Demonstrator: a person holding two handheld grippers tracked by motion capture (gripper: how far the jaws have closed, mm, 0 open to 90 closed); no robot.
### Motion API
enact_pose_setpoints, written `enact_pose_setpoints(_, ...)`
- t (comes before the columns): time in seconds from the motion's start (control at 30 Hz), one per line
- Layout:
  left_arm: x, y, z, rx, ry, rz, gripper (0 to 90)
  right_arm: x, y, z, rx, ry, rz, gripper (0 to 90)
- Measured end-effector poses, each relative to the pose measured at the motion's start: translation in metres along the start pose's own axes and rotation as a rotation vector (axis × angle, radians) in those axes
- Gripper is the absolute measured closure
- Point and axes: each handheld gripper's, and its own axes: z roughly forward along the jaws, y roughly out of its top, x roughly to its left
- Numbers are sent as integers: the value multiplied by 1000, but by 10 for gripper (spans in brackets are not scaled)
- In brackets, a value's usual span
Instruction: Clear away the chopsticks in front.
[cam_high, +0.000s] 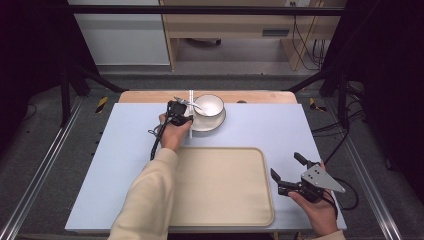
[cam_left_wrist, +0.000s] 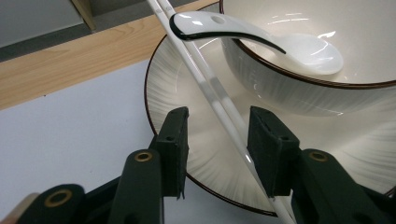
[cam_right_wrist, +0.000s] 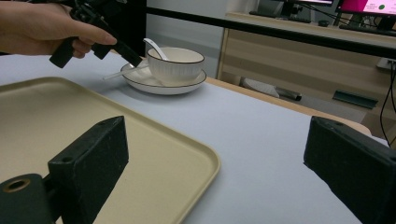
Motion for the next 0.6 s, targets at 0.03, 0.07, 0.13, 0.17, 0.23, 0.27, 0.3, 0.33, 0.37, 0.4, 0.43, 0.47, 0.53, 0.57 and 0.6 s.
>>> enact_pose_setpoints(0.03, 0, -1, 1, 1, 5, -2, 589, 0, 0, 0, 1, 0, 0, 65)
enact_pose_setpoints(0.07, 0, -1, 2, 1, 6, -7, 595, 0, 0, 0, 1, 0, 1, 65)
enact_pose_setpoints(0.13, 0, -2, 5, 4, 11, -5, 614, 0, 0, 0, 1, -1, 2, 65)
enact_pose_setpoints(0.17, 0, -3, 6, 7, 16, -9, 626, 0, 0, 0, 1, -1, 3, 65)
enact_pose_setpoints(0.23, -1, -4, 8, 7, 10, -34, 660, 0, 0, 0, 1, 1, 3, 67)
enact_pose_setpoints(0.27, -1, -4, 9, 5, 8, -45, 682, 0, 0, 0, 1, 1, 3, 68)
enact_pose_setpoints(0.3, -2, -4, 10, 6, 8, -49, 700, 0, 0, 0, 1, 2, 3, 69)
enact_pose_setpoints(0.33, -3, -5, 11, 4, 19, -51, 708, 0, 0, 0, 2, 3, 3, 68)
enact_pose_setpoints(0.37, -3, -5, 12, 7, 29, -52, 718, 0, 0, 0, 2, 4, 3, 69)
enact_pose_setpoints(0.4, -3, -5, 13, 3, 21, -72, 732, 0, 0, 0, 2, 4, 3, 69)
enact_pose_setpoints(0.43, -4, -5, 14, -3, 21, -81, 742, 0, 0, 0, 3, 5, 4, 69)
enact_pose_setpoints(0.47, -4, -5, 14, -2, 25, -83, 750, 0, 0, 0, 3, 5, 4, 69)
enact_pose_setpoints(0.53, -6, -6, 15, -10, 33, -94, 755, 0, 0, 0, 2, 5, 4, 69)
enact_pose_setpoints(0.57, -6, -6, 15, -14, 37, -101, 760, 0, 0, 0, 2, 6, 4, 69)
enact_pose_setpoints(0.6, -6, -6, 15, -16, 41, -110, 765, 0, 0, 0, 3, 6, 4, 69)
